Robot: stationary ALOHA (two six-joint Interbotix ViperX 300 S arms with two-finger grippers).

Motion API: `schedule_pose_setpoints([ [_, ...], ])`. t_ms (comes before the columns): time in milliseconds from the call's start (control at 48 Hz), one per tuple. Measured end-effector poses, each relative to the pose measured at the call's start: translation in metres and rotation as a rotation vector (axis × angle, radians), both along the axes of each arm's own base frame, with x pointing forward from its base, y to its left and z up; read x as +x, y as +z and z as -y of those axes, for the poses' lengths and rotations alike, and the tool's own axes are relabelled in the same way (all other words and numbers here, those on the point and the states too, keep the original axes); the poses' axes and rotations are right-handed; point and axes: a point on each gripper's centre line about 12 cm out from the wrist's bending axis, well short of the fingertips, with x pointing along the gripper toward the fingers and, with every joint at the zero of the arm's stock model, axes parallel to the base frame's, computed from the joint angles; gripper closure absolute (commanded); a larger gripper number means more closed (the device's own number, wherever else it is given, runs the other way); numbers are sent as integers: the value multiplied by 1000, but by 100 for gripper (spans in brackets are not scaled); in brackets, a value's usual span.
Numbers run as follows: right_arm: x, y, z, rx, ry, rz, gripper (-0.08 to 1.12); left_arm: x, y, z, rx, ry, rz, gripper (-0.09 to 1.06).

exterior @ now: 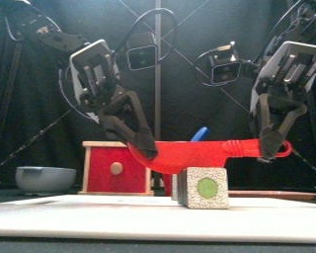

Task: Place sushi on board then cut the sushi with the knife then place the pieces on the plate
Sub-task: Cut the sushi into 4 pieces

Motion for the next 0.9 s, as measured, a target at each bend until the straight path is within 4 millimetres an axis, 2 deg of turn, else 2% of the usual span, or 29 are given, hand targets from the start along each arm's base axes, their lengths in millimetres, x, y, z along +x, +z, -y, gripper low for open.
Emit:
schedule_pose_setpoints([
  [646, 2, -27, -11, 11, 13, -85, 66, 3, -24, 2, 11, -4, -54, 59],
  [896, 2, -28, -15, 22, 13, -89, 66, 2, -25, 5, 2, 0, -59, 59],
])
